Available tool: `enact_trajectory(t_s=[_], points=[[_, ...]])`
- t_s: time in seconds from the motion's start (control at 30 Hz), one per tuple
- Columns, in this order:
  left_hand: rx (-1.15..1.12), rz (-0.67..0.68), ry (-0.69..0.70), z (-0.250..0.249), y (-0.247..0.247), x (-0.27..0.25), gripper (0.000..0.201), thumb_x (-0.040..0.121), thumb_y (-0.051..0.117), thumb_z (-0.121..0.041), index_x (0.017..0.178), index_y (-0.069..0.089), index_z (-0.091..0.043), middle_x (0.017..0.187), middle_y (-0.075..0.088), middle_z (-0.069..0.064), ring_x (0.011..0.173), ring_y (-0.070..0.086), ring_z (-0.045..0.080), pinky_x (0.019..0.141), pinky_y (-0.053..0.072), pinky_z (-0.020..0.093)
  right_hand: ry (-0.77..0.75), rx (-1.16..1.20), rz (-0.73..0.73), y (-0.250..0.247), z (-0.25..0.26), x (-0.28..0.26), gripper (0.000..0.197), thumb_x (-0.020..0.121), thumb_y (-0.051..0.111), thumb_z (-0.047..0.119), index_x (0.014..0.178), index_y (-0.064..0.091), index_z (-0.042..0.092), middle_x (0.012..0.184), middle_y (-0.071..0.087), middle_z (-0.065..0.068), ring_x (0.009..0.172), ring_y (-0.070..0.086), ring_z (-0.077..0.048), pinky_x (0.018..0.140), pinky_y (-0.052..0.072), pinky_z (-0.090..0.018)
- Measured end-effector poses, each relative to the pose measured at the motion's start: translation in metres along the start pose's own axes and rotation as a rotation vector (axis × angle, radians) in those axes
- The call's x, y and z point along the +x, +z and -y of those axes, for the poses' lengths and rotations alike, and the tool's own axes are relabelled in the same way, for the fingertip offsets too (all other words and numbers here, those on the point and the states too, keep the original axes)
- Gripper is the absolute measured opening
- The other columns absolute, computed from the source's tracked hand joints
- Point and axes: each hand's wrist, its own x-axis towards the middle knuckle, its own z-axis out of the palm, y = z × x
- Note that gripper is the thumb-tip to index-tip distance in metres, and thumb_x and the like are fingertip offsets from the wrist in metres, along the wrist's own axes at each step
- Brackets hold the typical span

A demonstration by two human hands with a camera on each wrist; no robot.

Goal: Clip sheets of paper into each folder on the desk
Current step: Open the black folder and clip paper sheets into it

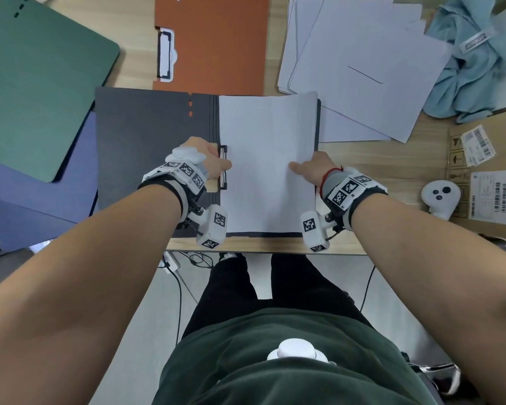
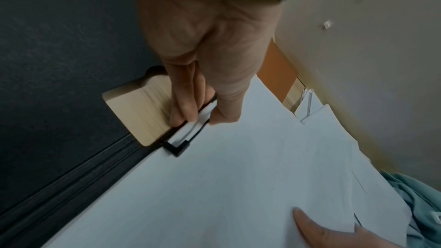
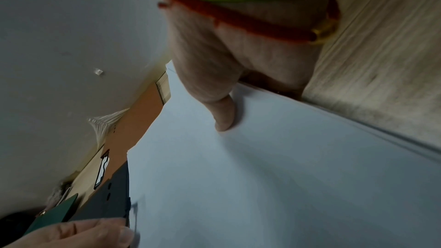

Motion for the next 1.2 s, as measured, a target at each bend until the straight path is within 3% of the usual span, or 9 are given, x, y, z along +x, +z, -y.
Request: enact_trajectory(t_s=[0.2, 0.33, 0.5, 0.67, 0.83, 0.9, 1.0, 1.1, 1.2], points=[[0.340, -0.051, 0.004, -0.012, 0.001, 0.003, 0.031, 0.078, 0.068, -0.043, 0.094, 0.068, -0.017, 0.100, 0.075, -0.001, 0.088, 0.071, 0.021, 0.085, 0.057, 0.036, 0.029, -0.061, 0.007, -0.001, 0.005, -0.002, 0.078, 0.092, 0.063, 0.043, 0.148, 0.029, 0.000, 0.142, 0.048, -0.016, 0.124, 0.052, -0.036, 0.090, 0.043, -0.038], [0.493, -0.037, 0.012, -0.019, 0.004, 0.006, 0.028, 0.084, 0.065, -0.044, 0.095, 0.053, -0.022, 0.094, 0.062, -0.002, 0.081, 0.061, 0.019, 0.075, 0.047, 0.026, 0.030, -0.076, -0.003, -0.003, 0.005, -0.002, 0.077, 0.092, 0.064, 0.043, 0.147, 0.031, 0.000, 0.143, 0.048, -0.016, 0.126, 0.051, -0.036, 0.089, 0.042, -0.037], [0.544, -0.012, -0.010, -0.019, 0.005, 0.016, 0.032, 0.087, 0.065, -0.043, 0.077, 0.048, -0.018, 0.077, 0.053, -0.002, 0.066, 0.053, 0.015, 0.059, 0.041, 0.022, 0.013, -0.136, -0.020, -0.006, 0.005, -0.005, 0.078, 0.090, 0.066, 0.045, 0.143, 0.037, -0.002, 0.132, 0.056, -0.015, 0.112, 0.059, -0.034, 0.082, 0.045, -0.034], [0.612, 0.034, -0.041, -0.023, 0.008, 0.017, 0.049, 0.077, 0.068, -0.056, 0.102, 0.061, -0.014, 0.099, 0.066, 0.005, 0.091, 0.066, 0.024, 0.076, 0.052, 0.033, 0.023, -0.284, -0.019, -0.018, -0.003, -0.003, 0.069, 0.078, 0.071, 0.059, 0.115, 0.064, 0.002, 0.112, 0.070, -0.013, 0.100, 0.067, -0.032, 0.084, 0.054, -0.034], [0.579, -0.014, -0.026, -0.027, 0.002, 0.000, 0.046, 0.083, 0.062, -0.061, 0.098, 0.060, -0.017, 0.076, 0.056, -0.001, 0.061, 0.054, 0.016, 0.054, 0.042, 0.026, 0.024, -0.358, -0.065, -0.032, -0.006, -0.012, 0.049, 0.081, 0.072, 0.046, 0.115, 0.068, 0.011, 0.104, 0.069, -0.005, 0.092, 0.065, -0.028, 0.073, 0.047, -0.028], [0.589, 0.000, -0.030, -0.024, -0.002, -0.004, 0.052, 0.082, 0.061, -0.066, 0.103, 0.063, -0.019, 0.085, 0.064, 0.001, 0.070, 0.062, 0.019, 0.061, 0.051, 0.030, 0.024, -0.300, -0.082, -0.035, 0.003, -0.015, 0.035, 0.083, 0.071, 0.033, 0.110, 0.066, 0.011, 0.093, 0.065, -0.006, 0.078, 0.062, -0.026, 0.067, 0.046, -0.027], [0.403, -0.081, -0.056, -0.007, -0.019, -0.008, 0.045, 0.077, 0.070, -0.061, 0.099, 0.065, -0.022, 0.094, 0.074, 0.001, 0.086, 0.070, 0.020, 0.081, 0.057, 0.033, -0.007, 0.075, -0.036, -0.030, 0.029, -0.019, 0.013, 0.085, 0.071, 0.017, 0.088, 0.058, 0.013, 0.083, 0.064, -0.009, 0.061, 0.060, -0.021, 0.065, 0.055, -0.031], [0.270, -0.265, -0.074, 0.010, -0.044, -0.011, 0.038, 0.078, 0.077, -0.046, 0.106, 0.062, -0.026, 0.103, 0.068, 0.001, 0.092, 0.066, 0.022, 0.077, 0.050, 0.030, -0.073, 0.284, 0.052, -0.020, 0.060, -0.025, 0.020, 0.084, 0.072, 0.018, 0.101, 0.062, 0.012, 0.099, 0.065, -0.007, 0.079, 0.064, -0.021, 0.080, 0.059, -0.034], [0.212, -0.377, -0.168, 0.038, -0.067, -0.004, 0.085, 0.068, 0.078, -0.061, 0.133, 0.047, -0.017, 0.135, 0.050, 0.013, 0.121, 0.054, 0.034, 0.093, 0.048, 0.046, -0.155, 0.098, 0.080, 0.000, 0.094, -0.035, 0.044, 0.090, 0.065, 0.031, 0.126, 0.059, 0.008, 0.118, 0.059, -0.007, 0.101, 0.060, -0.025, 0.087, 0.052, -0.038]])
